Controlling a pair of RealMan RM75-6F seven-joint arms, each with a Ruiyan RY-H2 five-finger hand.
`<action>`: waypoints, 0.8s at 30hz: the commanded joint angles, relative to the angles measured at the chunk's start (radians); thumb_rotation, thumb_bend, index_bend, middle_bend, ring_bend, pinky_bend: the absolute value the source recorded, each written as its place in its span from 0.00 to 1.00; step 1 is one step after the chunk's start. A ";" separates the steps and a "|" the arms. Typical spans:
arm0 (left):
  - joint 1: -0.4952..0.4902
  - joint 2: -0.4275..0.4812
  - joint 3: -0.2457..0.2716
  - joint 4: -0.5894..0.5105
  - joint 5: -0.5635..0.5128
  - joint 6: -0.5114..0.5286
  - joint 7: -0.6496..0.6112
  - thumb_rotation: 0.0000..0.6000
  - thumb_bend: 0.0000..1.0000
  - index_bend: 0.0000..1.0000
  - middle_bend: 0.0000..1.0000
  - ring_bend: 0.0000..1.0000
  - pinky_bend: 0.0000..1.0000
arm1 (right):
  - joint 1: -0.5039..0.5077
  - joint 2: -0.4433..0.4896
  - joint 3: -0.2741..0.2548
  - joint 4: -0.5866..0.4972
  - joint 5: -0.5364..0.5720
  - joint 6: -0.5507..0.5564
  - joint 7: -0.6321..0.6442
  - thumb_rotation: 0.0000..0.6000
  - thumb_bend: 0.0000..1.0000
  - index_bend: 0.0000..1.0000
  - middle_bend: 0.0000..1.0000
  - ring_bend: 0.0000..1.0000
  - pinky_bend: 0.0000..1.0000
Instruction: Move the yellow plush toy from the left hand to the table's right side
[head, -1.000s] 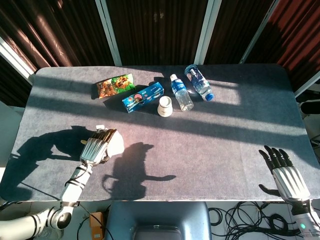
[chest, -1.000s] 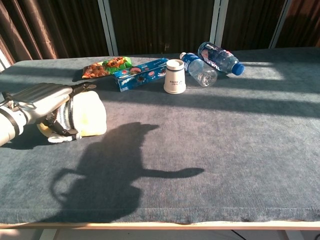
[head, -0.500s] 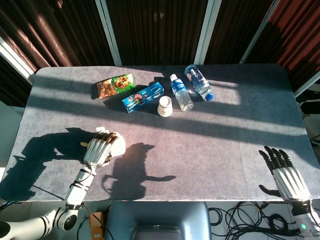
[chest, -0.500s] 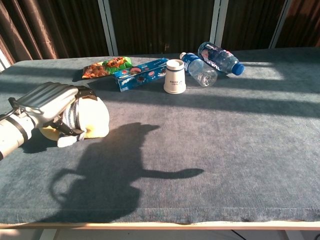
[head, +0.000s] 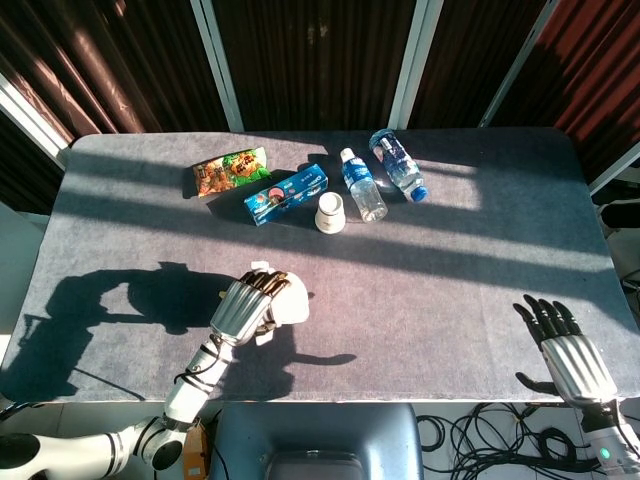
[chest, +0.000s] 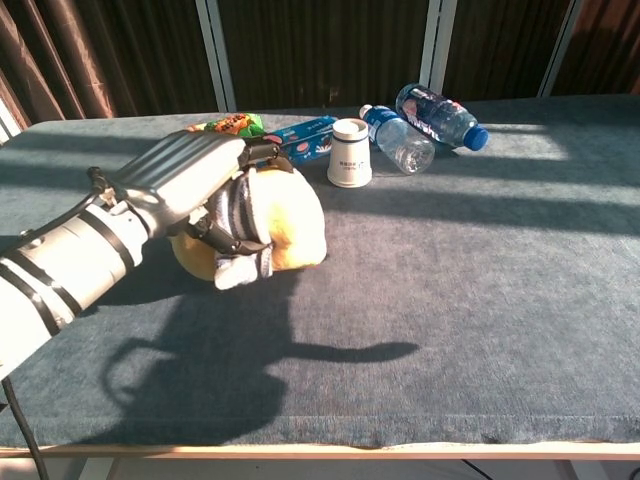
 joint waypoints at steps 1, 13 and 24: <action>-0.034 -0.091 -0.016 0.005 0.000 -0.009 0.050 1.00 0.36 0.74 0.92 0.85 1.00 | 0.003 0.003 -0.003 0.000 -0.004 -0.005 0.005 1.00 0.00 0.00 0.00 0.00 0.03; -0.048 -0.303 -0.013 0.132 0.024 0.061 0.141 1.00 0.36 0.58 0.76 0.74 0.99 | 0.010 0.011 0.001 0.003 0.001 -0.011 0.029 1.00 0.00 0.00 0.00 0.00 0.03; -0.020 -0.216 -0.010 0.056 -0.113 -0.058 0.331 1.00 0.31 0.00 0.02 0.12 0.40 | 0.009 0.006 -0.002 0.005 -0.002 -0.011 0.018 1.00 0.00 0.00 0.00 0.00 0.03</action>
